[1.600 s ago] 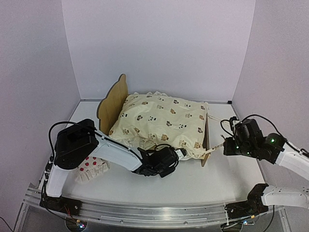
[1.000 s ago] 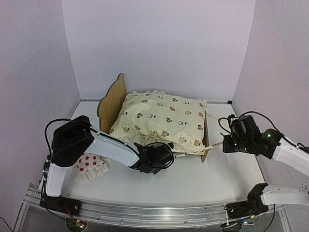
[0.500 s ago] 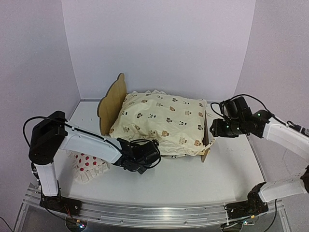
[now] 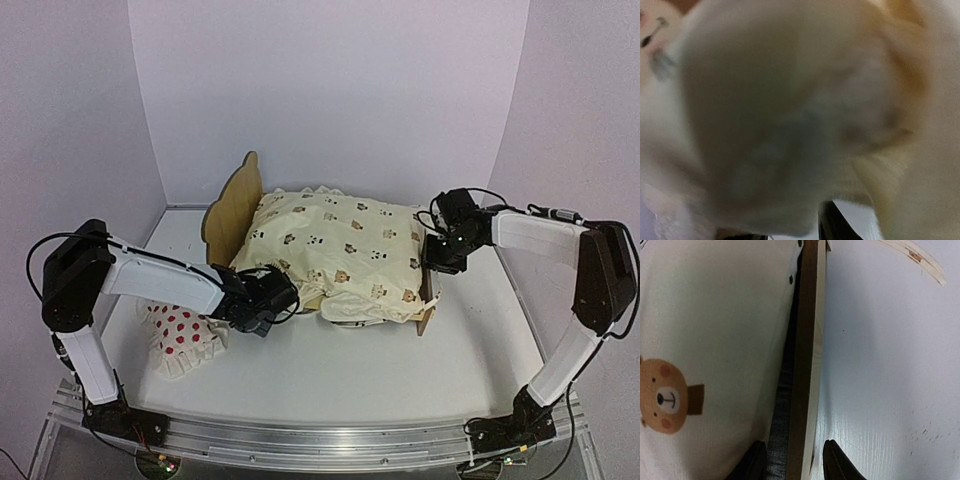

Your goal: Set up the pet bed

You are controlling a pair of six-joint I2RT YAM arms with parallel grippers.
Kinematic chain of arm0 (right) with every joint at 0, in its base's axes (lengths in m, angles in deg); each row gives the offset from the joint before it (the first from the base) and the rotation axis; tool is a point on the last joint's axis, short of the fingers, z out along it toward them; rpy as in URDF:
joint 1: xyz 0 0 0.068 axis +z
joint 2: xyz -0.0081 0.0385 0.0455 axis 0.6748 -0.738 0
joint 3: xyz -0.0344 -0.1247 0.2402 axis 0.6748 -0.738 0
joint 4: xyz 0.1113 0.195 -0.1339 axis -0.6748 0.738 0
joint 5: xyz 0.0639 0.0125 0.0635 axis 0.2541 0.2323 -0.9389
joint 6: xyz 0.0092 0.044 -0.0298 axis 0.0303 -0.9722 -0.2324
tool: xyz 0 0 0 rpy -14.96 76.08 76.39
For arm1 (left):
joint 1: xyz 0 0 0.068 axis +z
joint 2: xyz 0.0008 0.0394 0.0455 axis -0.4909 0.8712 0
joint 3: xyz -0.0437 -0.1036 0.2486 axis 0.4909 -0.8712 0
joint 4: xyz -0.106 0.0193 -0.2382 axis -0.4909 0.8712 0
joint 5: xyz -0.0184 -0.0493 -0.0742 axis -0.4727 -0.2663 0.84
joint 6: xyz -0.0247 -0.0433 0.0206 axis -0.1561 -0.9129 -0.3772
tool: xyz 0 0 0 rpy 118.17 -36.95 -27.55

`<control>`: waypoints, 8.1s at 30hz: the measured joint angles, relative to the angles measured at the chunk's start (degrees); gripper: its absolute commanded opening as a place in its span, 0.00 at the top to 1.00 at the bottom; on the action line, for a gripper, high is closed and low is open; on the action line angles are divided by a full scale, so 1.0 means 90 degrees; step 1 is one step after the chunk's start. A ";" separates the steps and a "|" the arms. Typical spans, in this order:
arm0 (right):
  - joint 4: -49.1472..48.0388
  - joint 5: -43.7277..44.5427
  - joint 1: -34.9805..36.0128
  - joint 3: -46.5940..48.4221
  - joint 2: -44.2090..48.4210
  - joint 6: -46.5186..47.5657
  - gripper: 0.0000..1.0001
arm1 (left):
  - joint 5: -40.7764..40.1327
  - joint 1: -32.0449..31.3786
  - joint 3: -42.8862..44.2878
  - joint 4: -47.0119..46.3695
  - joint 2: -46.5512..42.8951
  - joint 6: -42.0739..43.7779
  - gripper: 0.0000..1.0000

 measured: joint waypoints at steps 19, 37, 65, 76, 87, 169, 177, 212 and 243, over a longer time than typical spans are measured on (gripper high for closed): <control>-0.1009 0.0119 0.0389 -0.2142 0.1500 -0.0989 0.97 | 0.0561 0.1299 -0.0598 -0.1205 -0.0307 0.0190 0.67; 0.1052 0.1403 0.2008 -0.2411 0.4641 -0.1014 0.39 | 0.0306 0.1523 -0.0719 -0.1599 -0.0028 0.0132 0.67; 0.1217 -0.1639 -0.2045 0.4711 -0.3403 0.0963 1.00 | 0.0828 0.1565 -0.1299 -0.1896 -0.0446 -0.0070 0.67; 0.1375 -0.2817 -0.2031 0.4079 -0.3672 0.1181 1.00 | 0.1060 0.1570 -0.1207 -0.1993 -0.0327 0.0009 0.67; 0.1111 -0.3055 -0.1959 0.1336 -0.1914 0.1294 1.00 | 0.1022 0.1707 -0.0522 -0.1483 0.0171 0.0360 0.66; 0.0626 -0.3815 -0.1546 0.4807 -0.2712 0.5587 0.55 | 0.1475 -0.0485 0.0506 0.2142 -0.2033 -0.0501 0.51; 0.0503 -0.4267 -0.1546 0.4805 -0.2769 0.6121 0.75 | 0.2628 -0.1000 0.0294 0.1880 -0.2617 -0.0108 0.55; -0.1001 -0.3856 -0.2340 0.2019 -0.0988 0.5501 1.00 | 0.3179 -0.1024 -0.0647 0.1210 -0.3303 0.0051 0.57; -0.0952 -0.2246 -0.2289 -0.1875 0.3211 0.2934 1.00 | 0.1523 -0.0002 -0.1061 0.0235 -0.2633 -0.0832 0.58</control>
